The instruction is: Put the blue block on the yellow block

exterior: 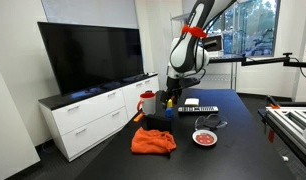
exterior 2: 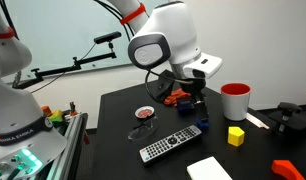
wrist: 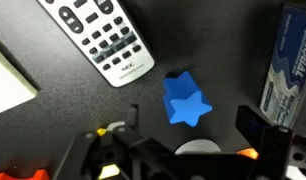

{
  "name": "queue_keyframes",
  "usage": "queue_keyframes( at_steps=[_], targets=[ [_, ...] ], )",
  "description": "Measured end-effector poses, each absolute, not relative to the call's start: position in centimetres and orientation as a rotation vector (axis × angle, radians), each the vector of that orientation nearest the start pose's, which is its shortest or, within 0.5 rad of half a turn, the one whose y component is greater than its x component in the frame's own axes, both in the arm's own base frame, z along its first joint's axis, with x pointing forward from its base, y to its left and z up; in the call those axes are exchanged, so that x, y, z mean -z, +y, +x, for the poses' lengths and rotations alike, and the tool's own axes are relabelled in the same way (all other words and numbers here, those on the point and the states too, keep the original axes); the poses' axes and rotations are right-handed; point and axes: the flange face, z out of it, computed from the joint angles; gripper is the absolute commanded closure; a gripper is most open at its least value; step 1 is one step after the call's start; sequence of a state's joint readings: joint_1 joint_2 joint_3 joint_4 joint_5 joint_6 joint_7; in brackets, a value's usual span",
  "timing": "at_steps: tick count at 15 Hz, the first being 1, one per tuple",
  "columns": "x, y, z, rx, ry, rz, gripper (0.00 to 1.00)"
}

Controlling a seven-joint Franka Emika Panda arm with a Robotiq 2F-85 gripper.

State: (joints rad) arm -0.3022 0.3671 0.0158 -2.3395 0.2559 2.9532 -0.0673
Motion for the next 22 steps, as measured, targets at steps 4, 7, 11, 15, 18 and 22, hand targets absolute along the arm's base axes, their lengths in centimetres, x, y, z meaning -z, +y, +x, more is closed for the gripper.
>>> queue_keyframes(
  at_steps=[4,7,11,15,18,22],
  targets=[
    [-18.9,-16.8,51.5,0.402,0.693,-3.004,0.00],
    [-18.6,-16.6,52.3,0.415,0.680,-3.005,0.26],
    [-18.5,-16.2,52.8,0.421,0.664,-3.002,0.58],
    [-18.4,-16.1,52.9,0.419,0.659,-3.004,0.89],
    [-18.5,-16.3,52.9,0.425,0.660,-3.004,0.92],
    [-19.0,-17.0,53.0,0.444,0.670,-3.001,0.92]
  ],
)
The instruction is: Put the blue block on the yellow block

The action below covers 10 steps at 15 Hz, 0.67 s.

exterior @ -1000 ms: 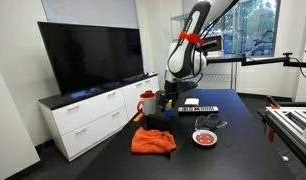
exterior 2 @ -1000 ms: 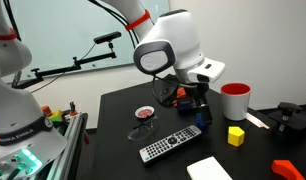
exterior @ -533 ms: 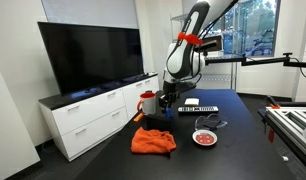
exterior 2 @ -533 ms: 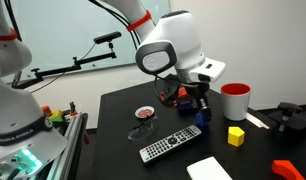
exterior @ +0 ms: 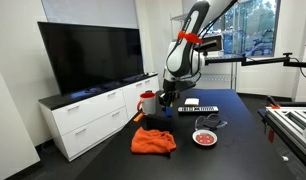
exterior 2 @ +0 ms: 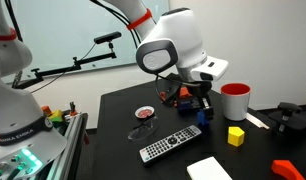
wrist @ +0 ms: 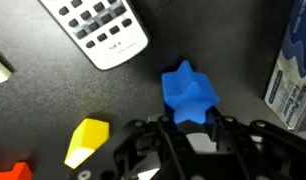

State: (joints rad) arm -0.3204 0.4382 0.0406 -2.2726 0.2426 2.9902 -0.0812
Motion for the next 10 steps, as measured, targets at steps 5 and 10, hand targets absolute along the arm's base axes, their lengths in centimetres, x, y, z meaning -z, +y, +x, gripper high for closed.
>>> queue_keyframes(
  at_steps=[5,10],
  targets=[
    [-22.9,-18.7,53.4,0.526,0.699,-2.987,0.92],
    [-28.1,-22.7,52.2,0.579,0.748,-2.998,0.92]
  ],
)
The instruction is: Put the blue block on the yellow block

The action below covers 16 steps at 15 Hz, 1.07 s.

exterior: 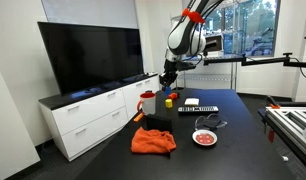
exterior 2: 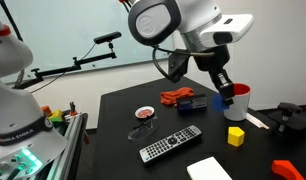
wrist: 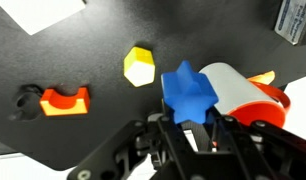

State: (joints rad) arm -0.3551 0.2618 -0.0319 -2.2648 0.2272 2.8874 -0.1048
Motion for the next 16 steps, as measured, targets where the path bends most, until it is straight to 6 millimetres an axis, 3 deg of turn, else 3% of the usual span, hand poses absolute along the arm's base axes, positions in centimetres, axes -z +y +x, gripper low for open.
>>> queue_keyframes(
  at_steps=[5,16],
  targets=[
    [-27.7,-25.7,50.6,0.540,0.794,-3.033,0.92],
    [-24.4,-26.0,51.2,0.510,0.794,-3.053,0.92]
  ],
)
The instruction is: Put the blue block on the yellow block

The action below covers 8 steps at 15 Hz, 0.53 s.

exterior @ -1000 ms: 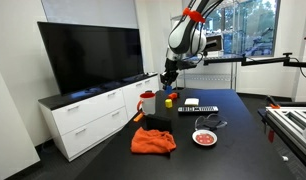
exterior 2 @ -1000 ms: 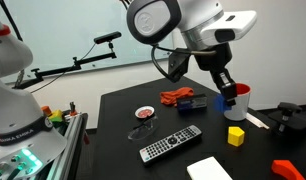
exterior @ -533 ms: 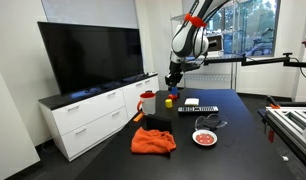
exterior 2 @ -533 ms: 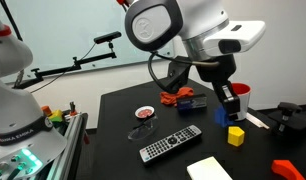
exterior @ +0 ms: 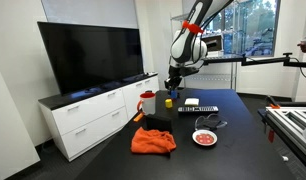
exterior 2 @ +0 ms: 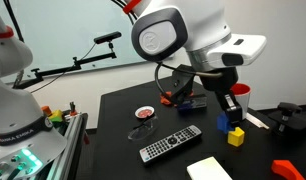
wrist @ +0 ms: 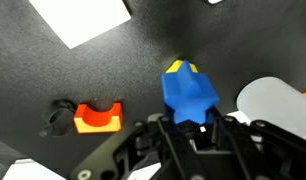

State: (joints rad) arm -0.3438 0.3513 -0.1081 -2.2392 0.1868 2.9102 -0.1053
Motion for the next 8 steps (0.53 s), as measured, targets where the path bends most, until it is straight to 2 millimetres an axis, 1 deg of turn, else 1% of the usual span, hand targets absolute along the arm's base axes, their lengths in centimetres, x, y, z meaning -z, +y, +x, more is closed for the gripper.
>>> queue_keyframes(
  at_steps=[8],
  targets=[
    [-23.7,-27.5,52.9,0.532,0.808,-3.060,0.92]
  ],
)
